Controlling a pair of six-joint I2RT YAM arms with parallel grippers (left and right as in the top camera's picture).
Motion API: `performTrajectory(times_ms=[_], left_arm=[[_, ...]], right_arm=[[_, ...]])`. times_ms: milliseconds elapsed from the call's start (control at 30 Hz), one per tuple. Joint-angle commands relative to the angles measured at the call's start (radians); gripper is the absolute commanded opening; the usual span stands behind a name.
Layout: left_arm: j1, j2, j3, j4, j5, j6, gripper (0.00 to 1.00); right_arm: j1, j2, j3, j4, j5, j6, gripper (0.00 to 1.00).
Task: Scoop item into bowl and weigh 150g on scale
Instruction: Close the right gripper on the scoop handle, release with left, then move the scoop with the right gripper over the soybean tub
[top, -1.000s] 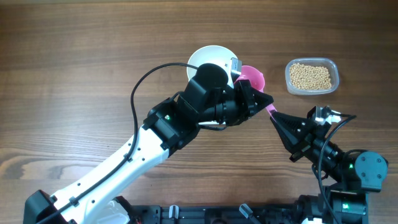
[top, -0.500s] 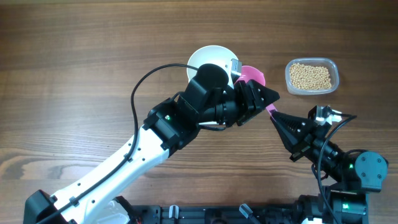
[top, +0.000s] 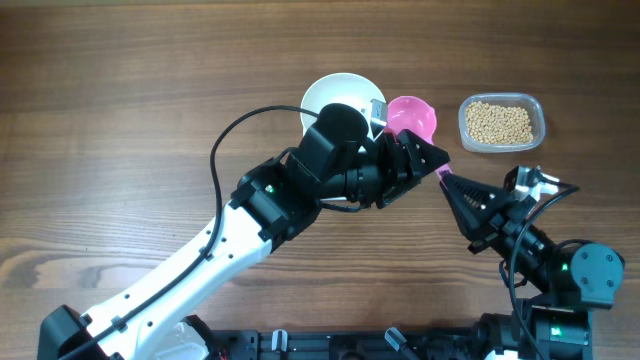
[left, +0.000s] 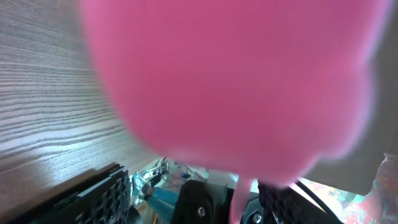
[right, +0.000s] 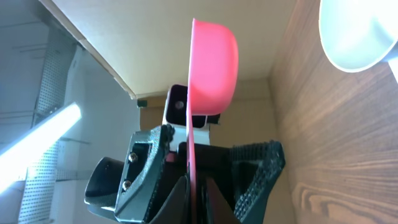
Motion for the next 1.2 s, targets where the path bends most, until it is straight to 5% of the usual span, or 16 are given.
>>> performTrajectory(times_ms=[0, 367, 567, 900, 1167], left_arm=[[0.005, 0.004, 0.0, -0.001, 0.012, 0.009, 0.71], [0.005, 0.003, 0.0, 0.022, 0.013, 0.01, 0.73], [0.04, -0.01, 0.0, 0.021, 0.029, 0.131, 0.69], [0.192, -0.057, 0.0, -0.281, 0.003, 0.432, 0.59], [0.275, -0.056, 0.0, -0.581, -0.203, 0.508, 0.53]], right_arm=[[0.001, 0.003, 0.018, 0.011, 0.057, -0.084, 0.05], [0.001, 0.122, 0.026, 0.003, 0.115, -0.26, 0.05], [0.001, 0.221, 0.11, -0.033, 0.132, -0.404, 0.05], [0.001, 0.409, 0.579, -0.683, 0.386, -0.966, 0.05], [0.001, 0.62, 0.949, -1.089, 0.524, -1.3, 0.05]])
